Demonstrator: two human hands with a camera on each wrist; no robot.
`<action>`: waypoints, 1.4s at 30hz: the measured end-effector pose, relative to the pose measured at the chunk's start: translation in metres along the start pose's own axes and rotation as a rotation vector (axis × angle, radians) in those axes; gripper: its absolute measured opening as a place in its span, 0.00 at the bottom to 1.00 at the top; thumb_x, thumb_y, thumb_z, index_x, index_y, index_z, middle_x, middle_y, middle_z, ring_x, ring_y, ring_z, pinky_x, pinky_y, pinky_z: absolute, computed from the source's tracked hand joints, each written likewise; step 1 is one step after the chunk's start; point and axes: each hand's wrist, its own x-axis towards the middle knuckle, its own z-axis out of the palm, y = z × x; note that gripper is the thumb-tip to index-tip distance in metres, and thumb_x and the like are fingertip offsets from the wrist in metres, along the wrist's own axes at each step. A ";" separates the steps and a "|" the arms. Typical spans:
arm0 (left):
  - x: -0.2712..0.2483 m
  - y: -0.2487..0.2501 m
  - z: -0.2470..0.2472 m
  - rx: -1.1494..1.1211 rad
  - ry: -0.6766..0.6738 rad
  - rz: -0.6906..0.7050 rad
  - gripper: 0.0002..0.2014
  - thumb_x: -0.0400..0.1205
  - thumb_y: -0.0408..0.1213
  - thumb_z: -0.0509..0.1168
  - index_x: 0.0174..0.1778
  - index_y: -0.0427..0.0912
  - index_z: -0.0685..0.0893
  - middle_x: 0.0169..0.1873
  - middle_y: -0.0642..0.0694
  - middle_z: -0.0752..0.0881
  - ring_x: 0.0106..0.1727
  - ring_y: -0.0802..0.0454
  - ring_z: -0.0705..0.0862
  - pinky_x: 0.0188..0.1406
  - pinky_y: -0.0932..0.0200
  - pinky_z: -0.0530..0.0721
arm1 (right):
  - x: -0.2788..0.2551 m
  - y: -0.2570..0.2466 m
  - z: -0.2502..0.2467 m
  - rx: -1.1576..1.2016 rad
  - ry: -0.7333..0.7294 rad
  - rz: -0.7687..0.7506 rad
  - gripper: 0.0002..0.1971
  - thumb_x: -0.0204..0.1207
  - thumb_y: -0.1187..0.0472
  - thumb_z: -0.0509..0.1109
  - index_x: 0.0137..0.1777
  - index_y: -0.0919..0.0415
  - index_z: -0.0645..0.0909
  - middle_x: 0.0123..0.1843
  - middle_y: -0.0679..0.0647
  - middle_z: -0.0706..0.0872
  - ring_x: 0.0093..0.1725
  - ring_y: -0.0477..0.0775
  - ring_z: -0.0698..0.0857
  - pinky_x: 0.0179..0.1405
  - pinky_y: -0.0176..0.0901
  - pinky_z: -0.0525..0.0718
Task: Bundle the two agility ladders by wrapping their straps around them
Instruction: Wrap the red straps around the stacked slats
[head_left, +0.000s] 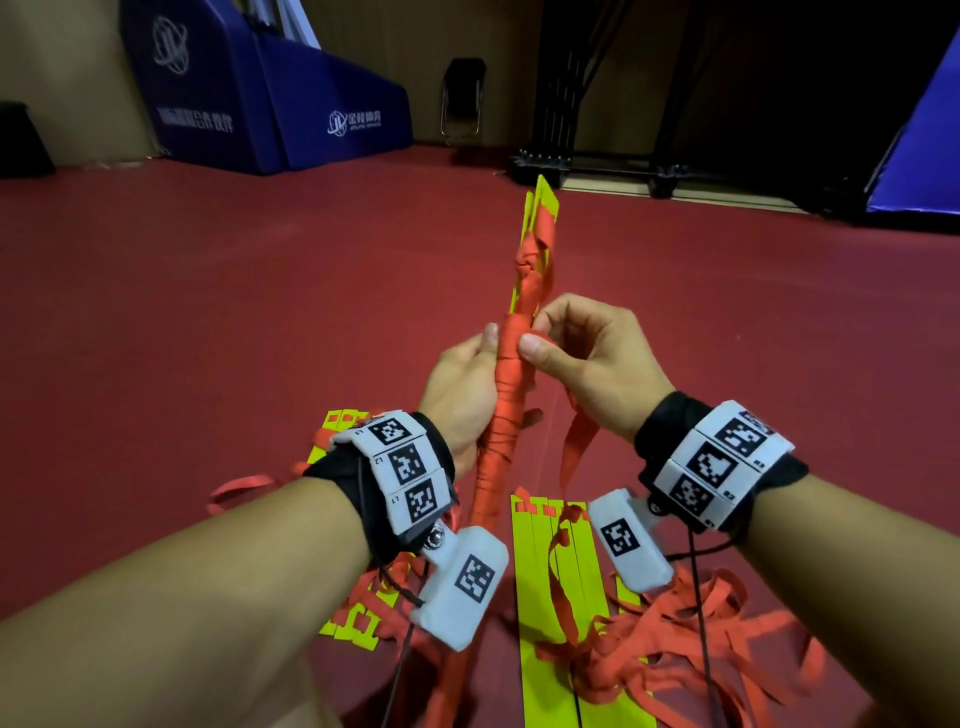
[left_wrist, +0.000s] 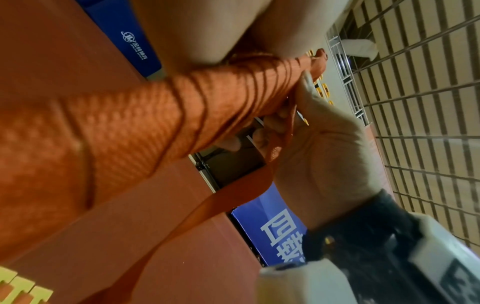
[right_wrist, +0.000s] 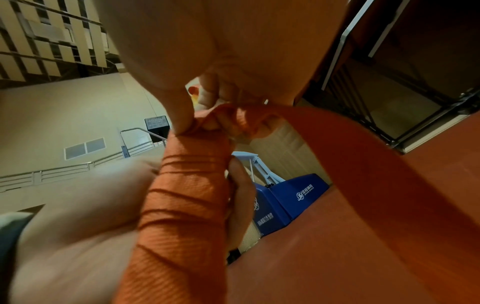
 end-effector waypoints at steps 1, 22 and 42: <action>-0.001 0.000 0.000 -0.016 -0.008 -0.019 0.24 0.91 0.56 0.53 0.53 0.42 0.88 0.39 0.38 0.84 0.42 0.42 0.85 0.28 0.48 0.90 | 0.001 0.002 0.001 -0.035 0.026 0.015 0.08 0.74 0.57 0.78 0.39 0.55 0.81 0.33 0.62 0.85 0.33 0.53 0.82 0.37 0.53 0.83; 0.005 -0.001 -0.006 0.108 0.042 0.085 0.19 0.91 0.52 0.56 0.54 0.44 0.88 0.30 0.46 0.89 0.22 0.54 0.80 0.36 0.46 0.83 | 0.005 0.000 -0.016 -0.095 0.037 0.059 0.10 0.79 0.67 0.75 0.37 0.56 0.82 0.24 0.45 0.81 0.25 0.48 0.79 0.30 0.49 0.79; -0.003 -0.006 0.007 -0.078 -0.056 -0.028 0.28 0.88 0.58 0.55 0.52 0.38 0.91 0.46 0.33 0.92 0.41 0.37 0.90 0.44 0.41 0.91 | 0.001 -0.008 -0.006 0.111 -0.027 0.192 0.20 0.70 0.55 0.79 0.43 0.73 0.78 0.33 0.61 0.77 0.24 0.48 0.79 0.22 0.39 0.79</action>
